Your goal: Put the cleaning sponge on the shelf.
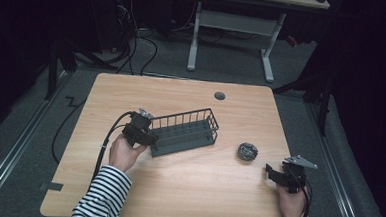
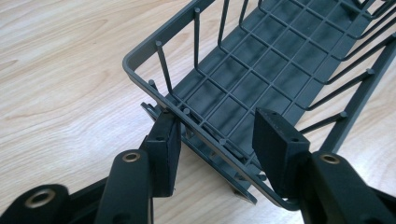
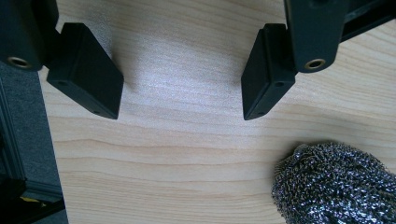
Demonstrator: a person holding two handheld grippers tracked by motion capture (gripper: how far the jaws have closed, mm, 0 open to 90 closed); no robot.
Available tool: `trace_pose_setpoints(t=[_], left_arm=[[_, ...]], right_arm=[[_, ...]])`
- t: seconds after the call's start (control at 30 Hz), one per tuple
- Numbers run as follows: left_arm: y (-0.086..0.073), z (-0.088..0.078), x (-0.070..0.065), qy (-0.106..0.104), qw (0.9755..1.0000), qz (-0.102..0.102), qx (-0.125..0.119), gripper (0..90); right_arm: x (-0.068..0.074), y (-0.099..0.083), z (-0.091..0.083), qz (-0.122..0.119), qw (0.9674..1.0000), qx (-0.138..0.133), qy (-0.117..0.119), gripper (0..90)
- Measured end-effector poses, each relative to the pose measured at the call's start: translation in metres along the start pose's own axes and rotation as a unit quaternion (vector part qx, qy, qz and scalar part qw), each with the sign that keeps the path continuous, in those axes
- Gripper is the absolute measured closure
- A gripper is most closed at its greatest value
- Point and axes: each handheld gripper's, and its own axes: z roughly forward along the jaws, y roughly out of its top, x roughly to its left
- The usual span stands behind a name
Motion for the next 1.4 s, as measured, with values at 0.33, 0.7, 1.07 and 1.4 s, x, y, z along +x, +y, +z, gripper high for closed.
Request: trace_pose_setpoints(t=[0.33, 0.7, 1.07, 1.4], left_arm=[[-0.004, -0.002, -0.012, -0.012, 0.9998, 0.012, -0.003, 52.8], [-0.009, -0.005, -0.027, -0.024, 0.9993, 0.026, -0.008, 53.1], [-0.01, -0.005, -0.03, -0.037, 0.999, 0.025, -0.009, 53.8], [-0.009, -0.009, -0.026, -0.051, 0.9983, 0.008, -0.026, 38.8]], right_arm=[[0.0, 0.0, 0.0, -0.001, 1.0, 0.0, 0.0, 30.1], [0.0, 0.0, 0.0, -0.001, 1.0, 0.0, 0.0, 30.1], [0.0, 0.0, 0.0, -0.001, 1.0, 0.0, 0.0, 30.1], [0.0, 0.0, 0.0, -0.001, 1.0, 0.0, 0.0, 30.1]])
